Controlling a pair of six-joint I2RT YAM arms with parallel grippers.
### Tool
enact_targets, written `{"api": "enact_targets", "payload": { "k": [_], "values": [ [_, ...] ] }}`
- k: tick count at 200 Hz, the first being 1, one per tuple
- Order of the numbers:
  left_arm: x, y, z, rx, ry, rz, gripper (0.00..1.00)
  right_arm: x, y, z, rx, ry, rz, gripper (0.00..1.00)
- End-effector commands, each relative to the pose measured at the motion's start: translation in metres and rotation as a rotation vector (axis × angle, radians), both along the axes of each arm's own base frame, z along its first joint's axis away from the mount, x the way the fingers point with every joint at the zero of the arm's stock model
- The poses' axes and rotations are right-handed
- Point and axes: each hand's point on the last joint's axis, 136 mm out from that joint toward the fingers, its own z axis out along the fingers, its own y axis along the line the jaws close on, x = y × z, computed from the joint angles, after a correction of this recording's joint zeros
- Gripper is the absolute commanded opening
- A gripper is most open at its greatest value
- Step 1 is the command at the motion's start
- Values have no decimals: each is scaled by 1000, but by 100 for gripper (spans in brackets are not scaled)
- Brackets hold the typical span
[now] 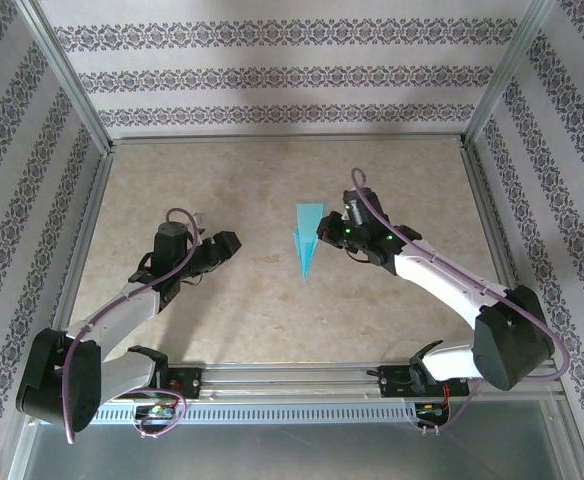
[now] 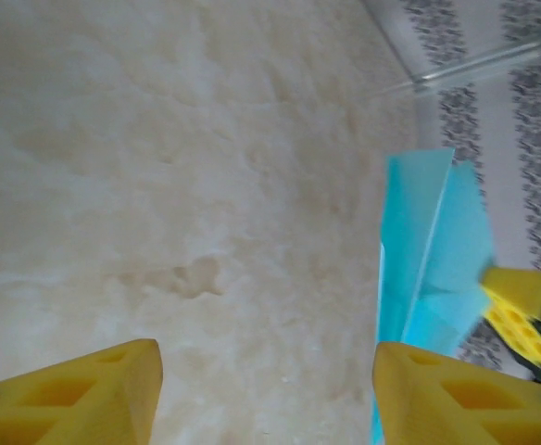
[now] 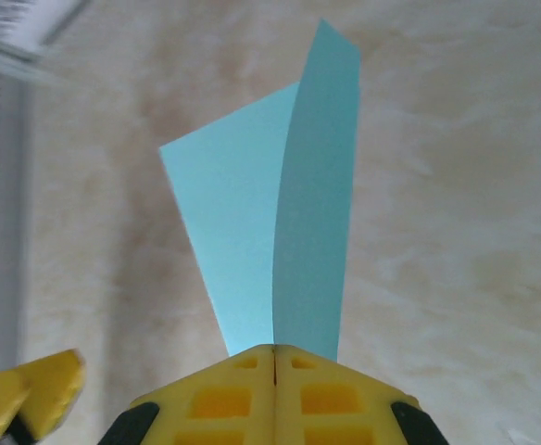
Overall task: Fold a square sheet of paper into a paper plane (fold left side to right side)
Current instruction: Turn over the paper plane at the center of the table.
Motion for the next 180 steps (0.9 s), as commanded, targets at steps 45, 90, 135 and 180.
{"api": "enact_targets", "payload": {
  "k": [45, 90, 135, 180],
  "values": [
    [10, -33, 64, -222, -144, -143, 57, -5, 33, 74, 427, -253, 304, 0],
    [14, -44, 76, -223, -169, -177, 56, -12, 40, 77, 471, -235, 359, 0],
    [17, -53, 86, -216, -191, -207, 54, -14, 44, 80, 500, -224, 380, 0],
    [21, -59, 84, -205, -185, -219, 53, -15, 48, 81, 511, -220, 391, 0]
  ]
}}
